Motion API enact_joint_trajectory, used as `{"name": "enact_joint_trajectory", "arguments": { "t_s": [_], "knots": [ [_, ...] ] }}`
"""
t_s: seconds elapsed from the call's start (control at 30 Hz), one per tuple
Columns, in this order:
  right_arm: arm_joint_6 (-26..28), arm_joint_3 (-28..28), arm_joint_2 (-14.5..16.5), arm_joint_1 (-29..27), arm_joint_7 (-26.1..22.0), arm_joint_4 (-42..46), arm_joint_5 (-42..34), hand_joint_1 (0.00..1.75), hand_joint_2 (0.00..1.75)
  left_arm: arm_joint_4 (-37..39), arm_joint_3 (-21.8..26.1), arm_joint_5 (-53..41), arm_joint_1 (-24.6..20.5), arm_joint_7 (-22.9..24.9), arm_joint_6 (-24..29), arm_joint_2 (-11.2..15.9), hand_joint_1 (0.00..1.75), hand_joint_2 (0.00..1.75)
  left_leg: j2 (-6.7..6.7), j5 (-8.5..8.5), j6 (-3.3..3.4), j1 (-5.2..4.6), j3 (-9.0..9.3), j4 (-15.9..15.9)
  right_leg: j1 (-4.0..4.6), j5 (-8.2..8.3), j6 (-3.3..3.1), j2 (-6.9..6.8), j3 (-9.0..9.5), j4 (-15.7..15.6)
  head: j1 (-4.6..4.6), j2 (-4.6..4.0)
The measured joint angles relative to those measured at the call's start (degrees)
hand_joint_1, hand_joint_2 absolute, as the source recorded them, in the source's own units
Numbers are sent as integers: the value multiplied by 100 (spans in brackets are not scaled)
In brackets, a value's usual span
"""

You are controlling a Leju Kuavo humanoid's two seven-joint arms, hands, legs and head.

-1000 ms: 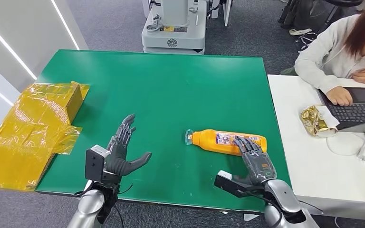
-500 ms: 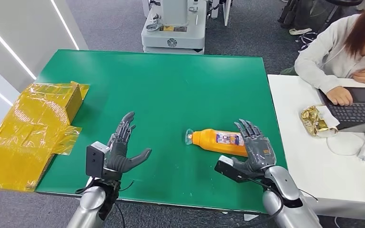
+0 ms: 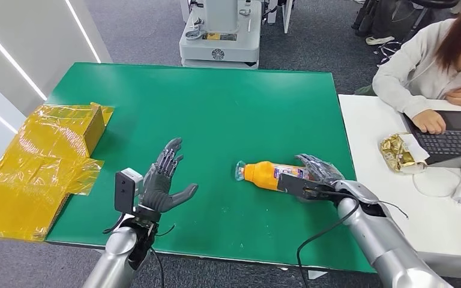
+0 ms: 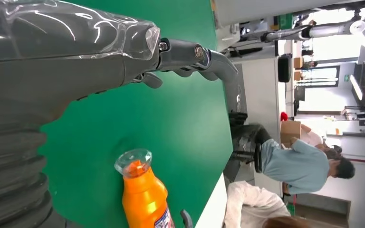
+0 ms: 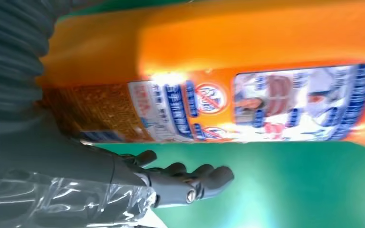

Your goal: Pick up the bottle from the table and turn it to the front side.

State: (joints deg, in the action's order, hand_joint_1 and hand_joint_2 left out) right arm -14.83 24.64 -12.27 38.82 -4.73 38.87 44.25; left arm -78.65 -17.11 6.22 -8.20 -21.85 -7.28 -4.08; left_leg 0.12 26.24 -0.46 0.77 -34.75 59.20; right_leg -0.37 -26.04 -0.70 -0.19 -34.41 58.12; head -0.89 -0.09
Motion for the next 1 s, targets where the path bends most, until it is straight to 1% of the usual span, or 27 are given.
{"name": "enact_joint_trajectory", "arguments": {
  "t_s": [0.1, 0.23, 0.27, 0.37, 0.4, 0.77, 0.87, 1.0],
  "knots": [
    [-269, 106, 9, 311, -7, -381, -2, 0, 175, 19, -4, 115, -5, 63, -49, 2, 0, 175, 0, 0, 0, 0, 0, 1, 0, 0, 0, 0, 0, -1, -1, 0],
    [-372, 237, 25, 548, -33, -719, 1, 0, 175, 28, -4, 182, -3, 92, -53, 11, 0, 175, -6, 0, 0, 0, -1, 1, 0, 0, 0, -6, 1, -1, -1, 0],
    [-380, 264, 31, 584, -38, -775, 6, 14, 175, 29, -4, 203, -3, 98, -55, 15, 0, 175, -6, 0, 0, 0, -1, 1, 0, 0, 0, -6, 1, -1, -1, 0],
    [-459, 379, 50, 687, -86, -914, 43, 145, 175, 31, -4, 292, 7, 132, -60, 33, 0, 175, -5, 0, 0, 0, -1, 0, 0, 0, 1, -4, 2, 0, -1, 0],
    [-493, 422, 56, 718, -112, -947, 51, 175, 175, 31, -4, 315, 18, 139, -60, 41, 0, 175, -5, 0, 0, 0, 0, 0, 0, 0, 1, -4, 2, 0, -1, 0],
    [-462, 685, 62, 842, -323, -1087, -146, 175, 175, 20, -4, 379, 287, 122, -24, 146, 0, 175, -5, 0, 0, 1, 0, 0, 0, 0, 0, -4, 1, 0, 0, 0],
    [-261, 728, 62, 829, -462, -1097, -280, 175, 175, 9, -4, 379, 328, 92, 9, 157, 0, 175, -5, 0, 0, 1, 0, 0, 0, 0, 0, -4, 1, 0, 0, 0],
    [44, 794, 62, 774, -755, -1093, -659, 175, 175, -27, -4, 355, 393, 62, 48, 166, 0, 175, -6, 0, 0, 1, -1, 0, 0, -1, 0, -5, 1, 0, -1, 0]
  ]
}}
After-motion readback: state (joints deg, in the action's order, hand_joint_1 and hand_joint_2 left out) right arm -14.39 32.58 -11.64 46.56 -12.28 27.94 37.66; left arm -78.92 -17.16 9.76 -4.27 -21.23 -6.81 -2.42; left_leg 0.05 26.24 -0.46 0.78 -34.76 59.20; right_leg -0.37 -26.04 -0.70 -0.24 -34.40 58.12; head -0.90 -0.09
